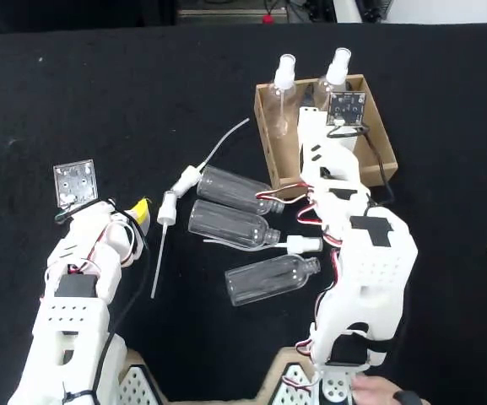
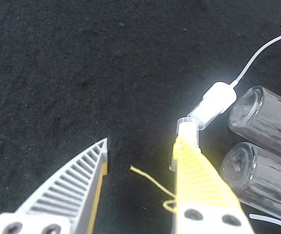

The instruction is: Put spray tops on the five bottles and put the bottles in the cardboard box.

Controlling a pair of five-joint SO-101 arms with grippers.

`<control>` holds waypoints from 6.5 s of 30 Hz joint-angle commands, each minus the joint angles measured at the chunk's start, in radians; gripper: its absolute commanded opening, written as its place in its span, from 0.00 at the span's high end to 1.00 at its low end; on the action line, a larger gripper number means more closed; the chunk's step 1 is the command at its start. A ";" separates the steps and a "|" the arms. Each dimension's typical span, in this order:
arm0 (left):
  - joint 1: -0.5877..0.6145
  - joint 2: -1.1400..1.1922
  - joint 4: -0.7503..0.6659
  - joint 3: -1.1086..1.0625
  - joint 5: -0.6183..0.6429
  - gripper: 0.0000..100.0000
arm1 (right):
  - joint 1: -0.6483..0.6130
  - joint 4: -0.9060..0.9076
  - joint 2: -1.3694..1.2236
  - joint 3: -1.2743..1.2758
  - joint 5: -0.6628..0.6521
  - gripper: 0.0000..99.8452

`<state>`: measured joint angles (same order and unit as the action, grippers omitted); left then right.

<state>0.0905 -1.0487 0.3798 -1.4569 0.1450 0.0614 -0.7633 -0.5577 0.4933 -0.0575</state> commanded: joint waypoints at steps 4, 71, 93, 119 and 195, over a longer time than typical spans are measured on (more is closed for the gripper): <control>0.001 -0.006 -0.018 0.008 0.005 0.79 | 0.000 -0.023 0.068 0.018 0.003 0.82; 0.004 -0.006 -0.017 0.008 -0.002 0.79 | -0.003 -0.014 0.275 0.237 0.000 0.71; 0.002 -0.006 -0.020 0.008 0.000 0.79 | 0.290 1.235 0.949 0.093 -0.002 0.71; 0.002 -0.006 -0.020 0.008 -0.002 0.79 | 0.285 1.837 0.108 -0.740 -0.321 0.72; 0.002 -0.006 -0.021 0.010 -0.003 0.79 | 0.164 2.183 0.139 -1.027 -0.104 0.99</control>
<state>0.0905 -1.0487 0.3798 -1.4569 0.1450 0.2455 1.4492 -0.5271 -0.5946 -0.1757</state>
